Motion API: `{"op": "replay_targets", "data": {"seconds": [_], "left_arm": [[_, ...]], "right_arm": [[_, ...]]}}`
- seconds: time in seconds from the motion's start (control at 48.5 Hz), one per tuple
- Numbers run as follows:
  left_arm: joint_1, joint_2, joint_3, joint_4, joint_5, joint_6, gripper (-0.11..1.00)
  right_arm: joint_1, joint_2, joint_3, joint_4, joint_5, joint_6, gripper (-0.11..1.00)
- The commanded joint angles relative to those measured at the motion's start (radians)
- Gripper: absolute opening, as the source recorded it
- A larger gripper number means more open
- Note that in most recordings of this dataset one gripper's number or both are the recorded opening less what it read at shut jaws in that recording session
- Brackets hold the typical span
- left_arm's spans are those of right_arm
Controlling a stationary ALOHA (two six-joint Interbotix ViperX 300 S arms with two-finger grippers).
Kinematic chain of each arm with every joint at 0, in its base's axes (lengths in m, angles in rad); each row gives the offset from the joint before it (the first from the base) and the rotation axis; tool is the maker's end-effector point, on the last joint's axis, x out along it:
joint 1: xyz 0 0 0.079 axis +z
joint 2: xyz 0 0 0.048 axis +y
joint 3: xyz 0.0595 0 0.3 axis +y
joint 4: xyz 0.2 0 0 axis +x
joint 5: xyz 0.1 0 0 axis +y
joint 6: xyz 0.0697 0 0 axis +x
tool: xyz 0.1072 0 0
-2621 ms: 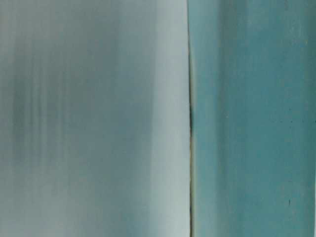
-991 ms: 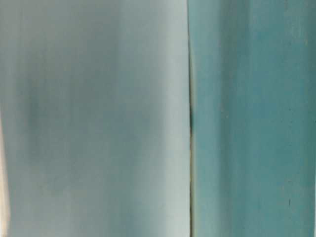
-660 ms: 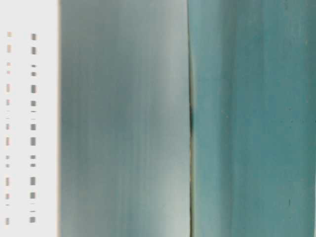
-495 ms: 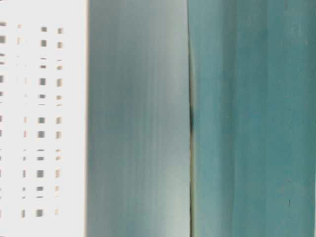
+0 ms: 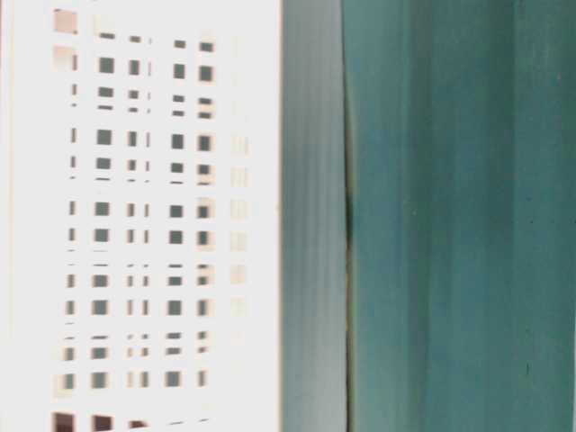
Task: Lift the white basket with both hands.
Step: 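Move the held basket forward and lower it toward the table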
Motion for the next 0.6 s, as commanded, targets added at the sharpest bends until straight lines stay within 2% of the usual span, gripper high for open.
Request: {"op": "replay_targets", "data": {"seconds": [0.0,0.248,0.578], "left_arm": [[-0.008,0.015,-0.005,0.006,-0.115,0.048,0.02],[-0.008,0.034,0.084,0.006,-0.167,0.046,0.02],[0.005,0.044,0.219,0.006,-0.310,0.046,0.02]], "right_arm": [[0.014,0.041,0.011,0.020,-0.058,-0.041,0.19],[0.017,0.061,0.086,0.020,-0.172,-0.043,0.19],[0.020,0.087,0.163,0.021,-0.275,-0.041,0.19]]}}
